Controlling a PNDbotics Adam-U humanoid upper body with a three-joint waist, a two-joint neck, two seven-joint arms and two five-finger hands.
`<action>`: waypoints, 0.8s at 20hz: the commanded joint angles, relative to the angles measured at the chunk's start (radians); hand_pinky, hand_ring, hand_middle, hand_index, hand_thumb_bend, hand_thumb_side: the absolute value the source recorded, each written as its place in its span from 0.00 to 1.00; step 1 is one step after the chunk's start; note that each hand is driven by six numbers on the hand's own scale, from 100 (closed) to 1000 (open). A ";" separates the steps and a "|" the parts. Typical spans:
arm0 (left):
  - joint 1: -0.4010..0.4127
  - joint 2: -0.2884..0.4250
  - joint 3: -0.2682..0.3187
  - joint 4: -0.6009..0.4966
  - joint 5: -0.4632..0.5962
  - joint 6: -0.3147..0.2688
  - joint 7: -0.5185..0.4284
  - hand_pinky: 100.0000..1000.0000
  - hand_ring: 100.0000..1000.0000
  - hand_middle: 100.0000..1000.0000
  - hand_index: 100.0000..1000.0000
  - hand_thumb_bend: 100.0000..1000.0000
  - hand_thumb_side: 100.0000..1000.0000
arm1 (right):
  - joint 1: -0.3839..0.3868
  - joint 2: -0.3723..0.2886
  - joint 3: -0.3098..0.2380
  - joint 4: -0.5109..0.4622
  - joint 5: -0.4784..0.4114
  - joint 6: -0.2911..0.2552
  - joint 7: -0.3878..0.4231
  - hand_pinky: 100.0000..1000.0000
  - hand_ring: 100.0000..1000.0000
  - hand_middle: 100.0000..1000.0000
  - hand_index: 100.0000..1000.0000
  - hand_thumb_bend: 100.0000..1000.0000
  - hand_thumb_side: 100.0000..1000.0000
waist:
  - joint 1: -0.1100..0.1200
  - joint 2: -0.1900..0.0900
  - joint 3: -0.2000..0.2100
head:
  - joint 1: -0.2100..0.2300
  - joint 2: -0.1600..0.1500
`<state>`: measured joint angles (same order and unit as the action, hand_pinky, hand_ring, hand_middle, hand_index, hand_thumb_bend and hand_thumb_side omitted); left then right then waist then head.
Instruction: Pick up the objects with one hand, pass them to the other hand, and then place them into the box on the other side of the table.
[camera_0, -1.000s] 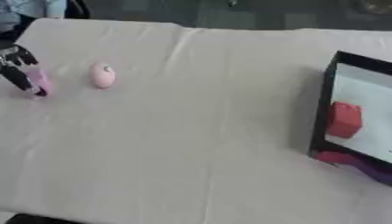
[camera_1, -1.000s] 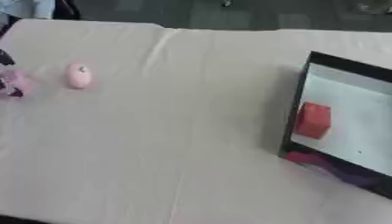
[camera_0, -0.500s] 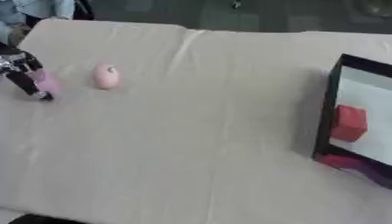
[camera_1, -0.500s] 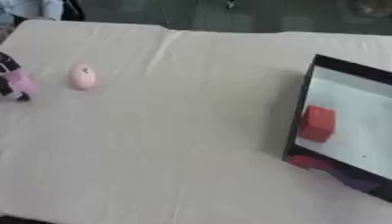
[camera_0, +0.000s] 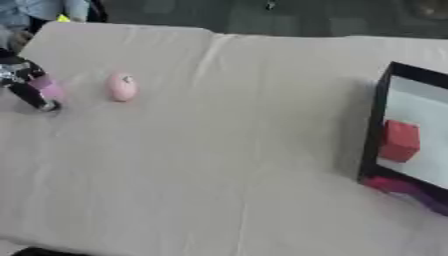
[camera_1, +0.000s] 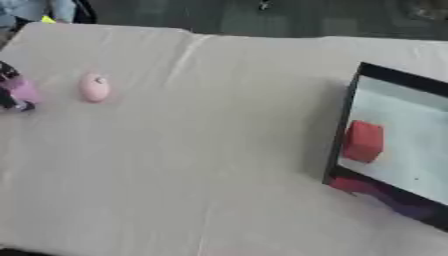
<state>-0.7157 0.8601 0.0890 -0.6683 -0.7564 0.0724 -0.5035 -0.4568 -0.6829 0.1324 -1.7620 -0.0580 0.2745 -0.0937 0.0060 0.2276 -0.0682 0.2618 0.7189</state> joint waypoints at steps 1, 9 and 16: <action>-0.013 0.030 0.002 -0.011 -0.005 -0.005 -0.011 0.82 0.80 0.66 0.54 0.43 0.00 | -0.010 -0.021 -0.007 -0.004 0.002 -0.004 0.003 1.00 0.98 0.75 1.00 0.00 0.67 | -0.011 -0.005 0.000 | 0.000 0.001; -0.006 0.048 -0.004 -0.110 0.038 -0.032 0.030 0.78 0.74 0.59 0.48 0.40 0.00 | -0.004 -0.028 -0.011 -0.005 -0.005 -0.006 0.002 1.00 0.98 0.75 1.00 0.00 0.65 | -0.012 -0.023 0.006 | -0.018 0.017; 0.030 0.083 -0.030 -0.234 0.126 -0.045 0.018 0.76 0.71 0.57 0.47 0.35 0.00 | -0.001 -0.038 -0.014 -0.009 -0.017 -0.008 0.000 1.00 0.98 0.75 1.00 0.00 0.64 | -0.010 -0.043 0.012 | -0.032 0.027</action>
<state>-0.6770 0.8829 0.0589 -0.8678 -0.6464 0.0298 -0.4831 -0.4482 -0.6836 0.1313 -1.7573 -0.0684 0.2702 -0.0933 0.0043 0.2194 -0.0584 0.2335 0.7397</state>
